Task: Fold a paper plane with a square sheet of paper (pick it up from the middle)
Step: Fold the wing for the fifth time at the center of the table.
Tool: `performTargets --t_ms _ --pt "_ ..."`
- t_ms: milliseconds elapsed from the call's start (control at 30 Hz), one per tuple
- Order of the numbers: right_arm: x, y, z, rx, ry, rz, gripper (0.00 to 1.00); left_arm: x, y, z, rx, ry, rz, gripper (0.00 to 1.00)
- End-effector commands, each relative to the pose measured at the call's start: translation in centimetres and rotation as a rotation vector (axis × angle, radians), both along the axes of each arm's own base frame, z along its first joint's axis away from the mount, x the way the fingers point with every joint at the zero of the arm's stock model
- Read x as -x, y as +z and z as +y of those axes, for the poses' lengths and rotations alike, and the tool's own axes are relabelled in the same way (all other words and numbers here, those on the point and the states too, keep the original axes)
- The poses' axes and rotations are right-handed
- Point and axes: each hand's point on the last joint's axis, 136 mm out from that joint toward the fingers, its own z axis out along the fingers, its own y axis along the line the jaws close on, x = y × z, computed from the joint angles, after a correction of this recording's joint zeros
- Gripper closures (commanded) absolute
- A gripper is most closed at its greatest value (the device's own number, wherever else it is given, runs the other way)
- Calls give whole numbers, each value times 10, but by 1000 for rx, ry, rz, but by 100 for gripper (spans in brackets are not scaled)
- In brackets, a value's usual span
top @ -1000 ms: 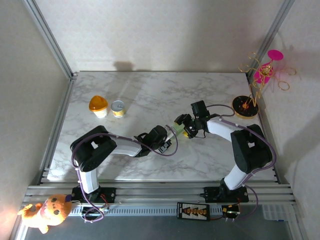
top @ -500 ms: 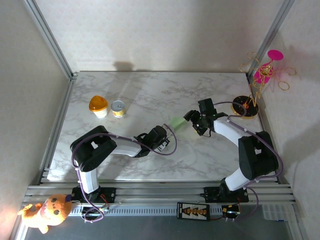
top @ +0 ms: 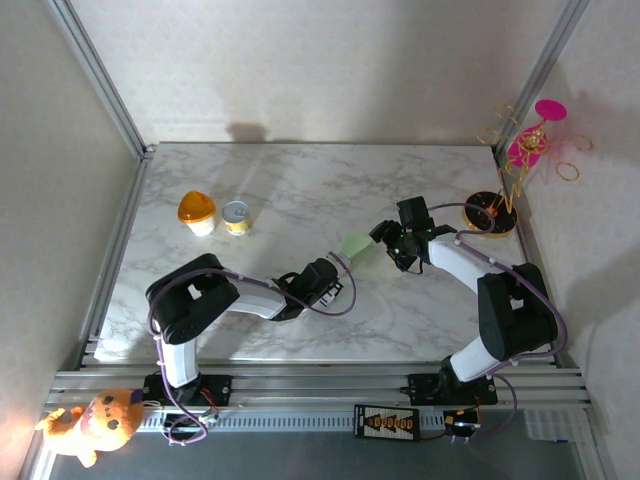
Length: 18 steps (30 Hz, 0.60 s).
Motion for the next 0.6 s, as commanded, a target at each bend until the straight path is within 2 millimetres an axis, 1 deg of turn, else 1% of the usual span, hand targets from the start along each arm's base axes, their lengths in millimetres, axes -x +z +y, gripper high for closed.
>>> performTargets --t_ms 0,267,567 --pt "4 -4 -8 30 -7 14 22 6 -13 1 6 28 27 100" --pt "5 -7 -8 25 -6 22 23 15 -22 -7 23 2 73 98" --pt "4 -6 -6 14 0 19 23 29 -41 -12 16 -49 171 97"
